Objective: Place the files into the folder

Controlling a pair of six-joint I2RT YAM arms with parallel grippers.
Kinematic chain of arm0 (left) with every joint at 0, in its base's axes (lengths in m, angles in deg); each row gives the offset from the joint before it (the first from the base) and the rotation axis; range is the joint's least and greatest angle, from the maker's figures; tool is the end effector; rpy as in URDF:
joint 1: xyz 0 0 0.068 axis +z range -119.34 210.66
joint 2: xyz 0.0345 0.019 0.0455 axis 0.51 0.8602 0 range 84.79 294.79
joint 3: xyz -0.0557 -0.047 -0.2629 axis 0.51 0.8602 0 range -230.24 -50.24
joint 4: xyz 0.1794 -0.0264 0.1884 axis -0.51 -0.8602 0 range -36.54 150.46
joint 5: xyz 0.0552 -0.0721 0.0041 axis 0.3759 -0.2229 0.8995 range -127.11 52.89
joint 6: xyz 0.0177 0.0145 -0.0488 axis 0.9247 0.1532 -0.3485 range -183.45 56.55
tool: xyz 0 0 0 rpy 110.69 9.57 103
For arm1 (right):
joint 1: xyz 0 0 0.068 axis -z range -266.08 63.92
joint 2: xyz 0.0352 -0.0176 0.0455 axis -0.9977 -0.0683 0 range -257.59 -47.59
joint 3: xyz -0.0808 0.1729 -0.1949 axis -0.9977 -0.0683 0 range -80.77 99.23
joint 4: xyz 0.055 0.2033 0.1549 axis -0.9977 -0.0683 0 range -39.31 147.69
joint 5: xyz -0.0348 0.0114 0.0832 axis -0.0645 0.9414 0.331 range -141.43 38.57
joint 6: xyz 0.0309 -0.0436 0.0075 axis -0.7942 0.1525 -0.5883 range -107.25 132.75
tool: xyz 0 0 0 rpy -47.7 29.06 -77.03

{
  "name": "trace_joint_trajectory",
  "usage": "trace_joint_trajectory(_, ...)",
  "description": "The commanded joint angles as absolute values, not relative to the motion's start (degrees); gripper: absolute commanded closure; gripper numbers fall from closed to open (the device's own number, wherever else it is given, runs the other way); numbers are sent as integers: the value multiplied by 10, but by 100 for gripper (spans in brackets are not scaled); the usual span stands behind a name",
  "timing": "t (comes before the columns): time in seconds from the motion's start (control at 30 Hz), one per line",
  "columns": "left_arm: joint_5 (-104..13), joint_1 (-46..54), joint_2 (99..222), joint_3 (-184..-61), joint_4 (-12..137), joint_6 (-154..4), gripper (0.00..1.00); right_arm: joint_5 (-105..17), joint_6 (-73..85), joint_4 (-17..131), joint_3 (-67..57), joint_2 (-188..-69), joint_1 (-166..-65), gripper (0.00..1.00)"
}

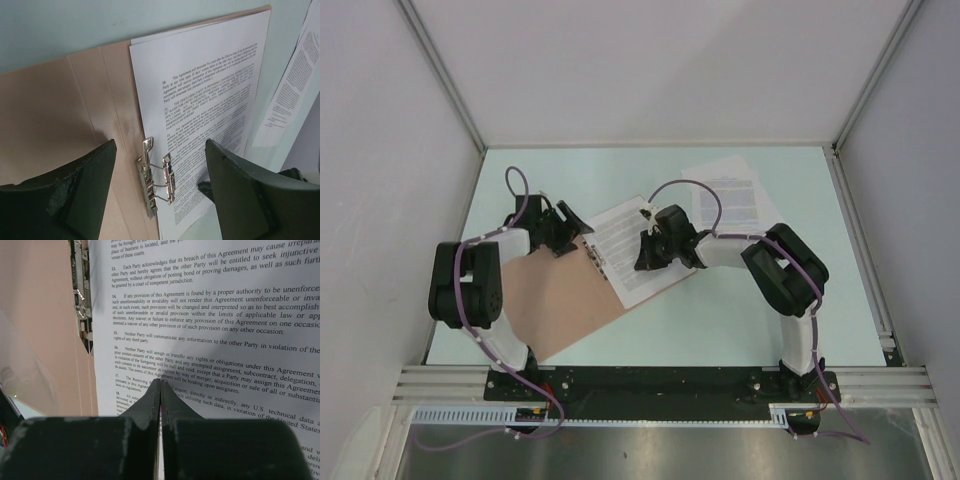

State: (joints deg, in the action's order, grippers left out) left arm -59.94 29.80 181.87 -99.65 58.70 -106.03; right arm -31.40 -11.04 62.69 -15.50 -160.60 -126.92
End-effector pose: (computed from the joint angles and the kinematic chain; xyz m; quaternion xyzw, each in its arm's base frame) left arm 0.3311 -0.0188 0.1536 -0.2633 0.8836 -0.2982 0.2469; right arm 0.3031 0.2780 0.1425 -0.2026 0.8819 0.3456 0.2484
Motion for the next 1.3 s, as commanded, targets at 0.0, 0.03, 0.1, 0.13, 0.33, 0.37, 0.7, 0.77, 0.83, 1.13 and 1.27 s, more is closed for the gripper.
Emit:
trace_joint_trajectory(0.0,-608,299,1829,-1026,630,-1066,22,-303,-126,658,-142,-1625,-1273,100)
trace_joint_trajectory(0.03,-608,298,1835,-1027,633,-1068,22,-304,-127,658,-142,-1628,-1273,100)
trace_joint_trajectory(0.1,-612,297,1840,-1031,638,-1070,22,-303,-130,656,-142,-1634,-1273,100)
trace_joint_trajectory(0.13,-613,296,1851,-1034,638,-1070,22,-303,-131,656,-142,-1636,-1273,100)
trace_joint_trajectory(0.33,-630,292,1860,-1028,658,-1084,22,-303,-134,653,-142,-1642,-1271,100)
trace_joint_trajectory(0.37,-632,291,1859,-1027,661,-1084,22,-302,-133,652,-142,-1642,-1271,100)
trace_joint_trajectory(0.7,-652,264,1807,-1001,675,-1105,23,-293,-140,663,-142,-1653,-1269,100)
trace_joint_trajectory(0.77,-651,257,1788,-991,674,-1108,23,-289,-141,664,-142,-1654,-1268,100)
trace_joint_trajectory(0.83,-649,252,1763,-980,671,-1109,23,-288,-143,663,-142,-1655,-1268,100)
trace_joint_trajectory(1.13,-652,218,1668,-912,650,-1114,19,-291,-197,679,-141,-1627,-1270,90)
trace_joint_trajectory(1.27,-600,245,1642,-972,548,-1055,9,-339,-241,660,-135,-1571,-1282,67)
